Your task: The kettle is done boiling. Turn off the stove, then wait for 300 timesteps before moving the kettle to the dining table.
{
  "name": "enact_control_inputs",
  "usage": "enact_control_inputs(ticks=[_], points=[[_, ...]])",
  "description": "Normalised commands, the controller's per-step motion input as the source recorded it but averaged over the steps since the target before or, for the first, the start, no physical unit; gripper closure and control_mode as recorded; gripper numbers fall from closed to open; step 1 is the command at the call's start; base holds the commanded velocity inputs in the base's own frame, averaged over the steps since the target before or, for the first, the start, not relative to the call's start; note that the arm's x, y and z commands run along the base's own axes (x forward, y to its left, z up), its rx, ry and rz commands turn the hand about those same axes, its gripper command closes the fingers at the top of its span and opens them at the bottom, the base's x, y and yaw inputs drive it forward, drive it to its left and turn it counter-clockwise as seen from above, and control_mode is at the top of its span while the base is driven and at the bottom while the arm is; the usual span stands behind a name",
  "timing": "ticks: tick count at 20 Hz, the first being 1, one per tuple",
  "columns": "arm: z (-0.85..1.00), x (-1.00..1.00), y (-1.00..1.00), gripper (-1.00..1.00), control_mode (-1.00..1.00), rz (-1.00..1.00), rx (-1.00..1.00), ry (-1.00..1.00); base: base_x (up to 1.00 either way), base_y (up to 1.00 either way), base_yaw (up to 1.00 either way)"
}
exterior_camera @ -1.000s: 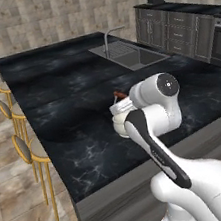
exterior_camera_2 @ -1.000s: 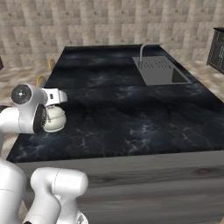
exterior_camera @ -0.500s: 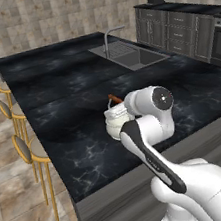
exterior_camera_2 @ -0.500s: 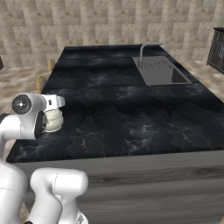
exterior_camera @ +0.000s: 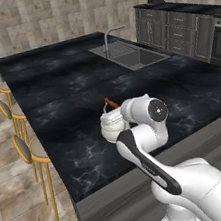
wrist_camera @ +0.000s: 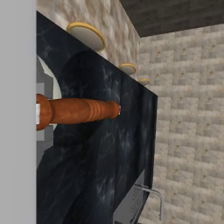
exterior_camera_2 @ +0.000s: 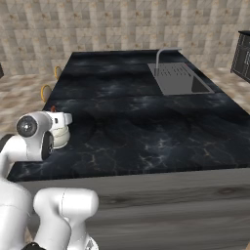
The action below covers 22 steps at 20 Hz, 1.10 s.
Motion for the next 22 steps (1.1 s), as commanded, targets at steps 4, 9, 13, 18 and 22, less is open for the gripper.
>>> enact_control_inputs(ticks=[4, 9, 13, 18, 22], points=[[-0.12, 0.23, 0.14, 1.0, -1.0, 0.0, 0.0, 0.03, 0.0, 0.0, 0.0], [-0.18, 0.19, 0.14, 1.0, -1.0, 0.0, 0.0, 0.04, 0.0, 0.0, 0.0], [-0.3, 0.09, 0.08, 1.0, -1.0, 0.0, 0.0, 0.02, 0.0, 0.0, 0.0], [-0.25, 0.06, 0.05, 1.0, -1.0, 0.0, 0.0, 0.0, 0.0, 0.0, 0.0], [-0.24, 0.0, 0.05, 1.0, -1.0, 0.0, 0.0, 0.0, 0.0, 0.0, 0.0]])
